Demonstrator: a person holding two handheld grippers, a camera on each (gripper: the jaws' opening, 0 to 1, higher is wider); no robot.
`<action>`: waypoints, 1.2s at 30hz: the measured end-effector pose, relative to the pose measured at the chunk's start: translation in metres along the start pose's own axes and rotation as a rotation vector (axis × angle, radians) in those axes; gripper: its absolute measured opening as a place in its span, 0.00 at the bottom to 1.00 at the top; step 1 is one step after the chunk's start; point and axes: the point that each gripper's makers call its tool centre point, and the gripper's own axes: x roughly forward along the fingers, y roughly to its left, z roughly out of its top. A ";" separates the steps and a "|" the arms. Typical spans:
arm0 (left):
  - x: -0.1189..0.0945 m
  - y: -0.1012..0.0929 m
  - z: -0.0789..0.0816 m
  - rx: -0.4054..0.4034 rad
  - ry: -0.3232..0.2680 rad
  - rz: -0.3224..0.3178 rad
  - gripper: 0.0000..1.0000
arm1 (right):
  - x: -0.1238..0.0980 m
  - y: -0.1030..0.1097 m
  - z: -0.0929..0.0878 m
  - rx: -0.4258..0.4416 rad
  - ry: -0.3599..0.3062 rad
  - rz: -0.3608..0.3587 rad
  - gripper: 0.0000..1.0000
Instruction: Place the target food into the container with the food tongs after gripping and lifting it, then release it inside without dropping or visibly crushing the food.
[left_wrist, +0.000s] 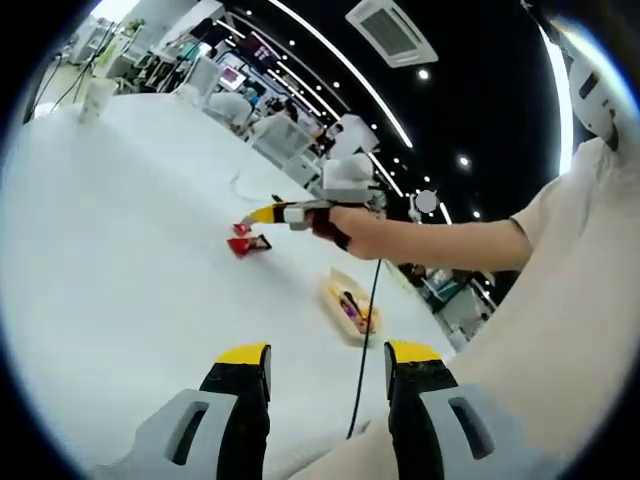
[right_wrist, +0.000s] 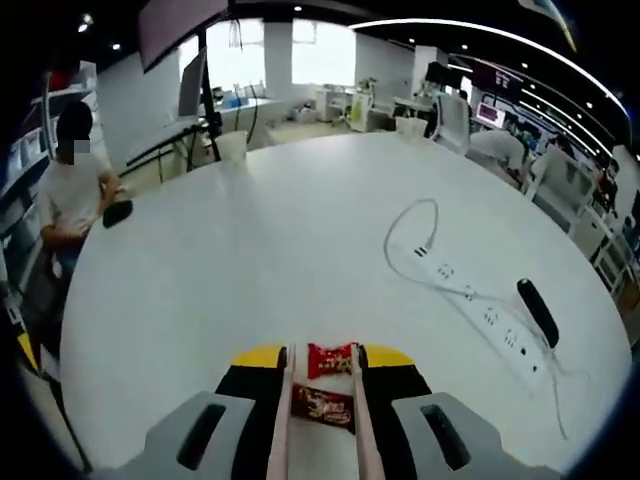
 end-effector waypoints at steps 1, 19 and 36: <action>0.000 0.000 0.000 0.000 0.000 0.000 0.44 | 0.002 0.000 0.000 -0.001 0.004 0.002 0.28; 0.000 0.008 -0.005 -0.036 0.008 0.015 0.44 | 0.022 -0.012 -0.010 0.010 0.028 -0.008 0.27; 0.002 0.012 -0.004 -0.057 -0.015 0.011 0.45 | 0.027 -0.010 -0.019 0.003 0.067 0.008 0.26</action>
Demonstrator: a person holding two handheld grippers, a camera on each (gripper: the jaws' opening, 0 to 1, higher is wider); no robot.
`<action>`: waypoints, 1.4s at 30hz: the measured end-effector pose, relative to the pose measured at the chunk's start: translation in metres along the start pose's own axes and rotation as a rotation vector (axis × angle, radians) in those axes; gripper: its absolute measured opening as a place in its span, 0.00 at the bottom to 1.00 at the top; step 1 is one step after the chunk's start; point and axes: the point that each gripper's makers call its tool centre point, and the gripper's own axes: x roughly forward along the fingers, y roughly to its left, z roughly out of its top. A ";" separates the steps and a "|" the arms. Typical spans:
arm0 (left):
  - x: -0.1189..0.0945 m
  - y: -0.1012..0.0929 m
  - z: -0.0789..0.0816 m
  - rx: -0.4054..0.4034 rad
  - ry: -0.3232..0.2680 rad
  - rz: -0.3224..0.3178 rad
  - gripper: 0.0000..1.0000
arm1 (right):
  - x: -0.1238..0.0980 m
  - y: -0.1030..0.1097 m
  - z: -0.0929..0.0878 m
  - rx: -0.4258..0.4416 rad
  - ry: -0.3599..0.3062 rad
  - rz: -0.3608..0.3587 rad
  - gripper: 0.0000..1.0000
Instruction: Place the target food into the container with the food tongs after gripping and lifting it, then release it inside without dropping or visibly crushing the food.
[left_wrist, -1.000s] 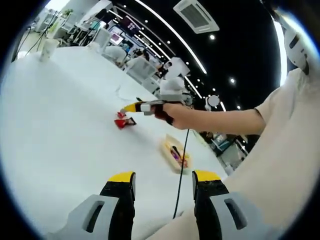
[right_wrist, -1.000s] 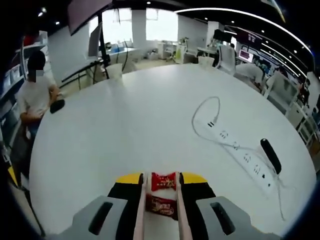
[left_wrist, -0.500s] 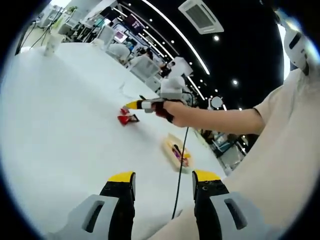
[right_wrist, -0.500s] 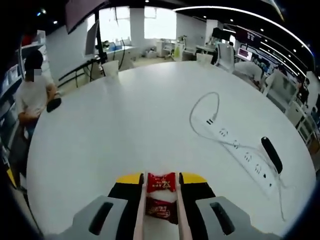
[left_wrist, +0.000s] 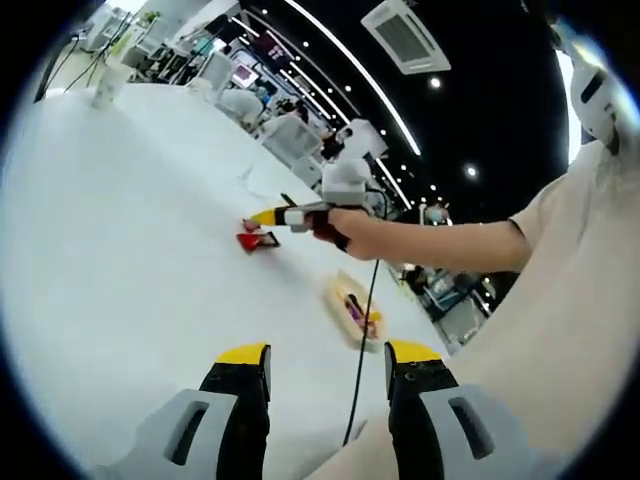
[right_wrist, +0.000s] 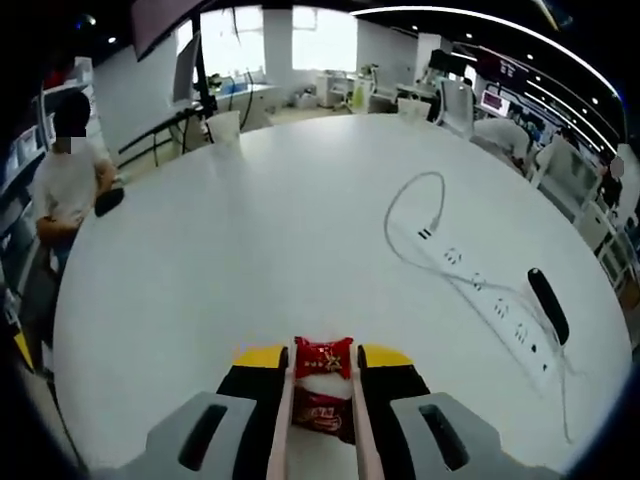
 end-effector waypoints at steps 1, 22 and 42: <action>0.000 0.000 0.000 0.000 0.000 0.000 0.45 | 0.001 0.001 0.000 -0.003 0.003 -0.001 0.26; -0.003 -0.003 0.002 0.005 -0.008 0.002 0.45 | -0.010 -0.006 0.001 0.106 -0.012 -0.017 0.24; 0.009 -0.024 0.009 0.073 0.002 -0.054 0.45 | -0.057 -0.011 0.005 0.170 -0.081 -0.043 0.25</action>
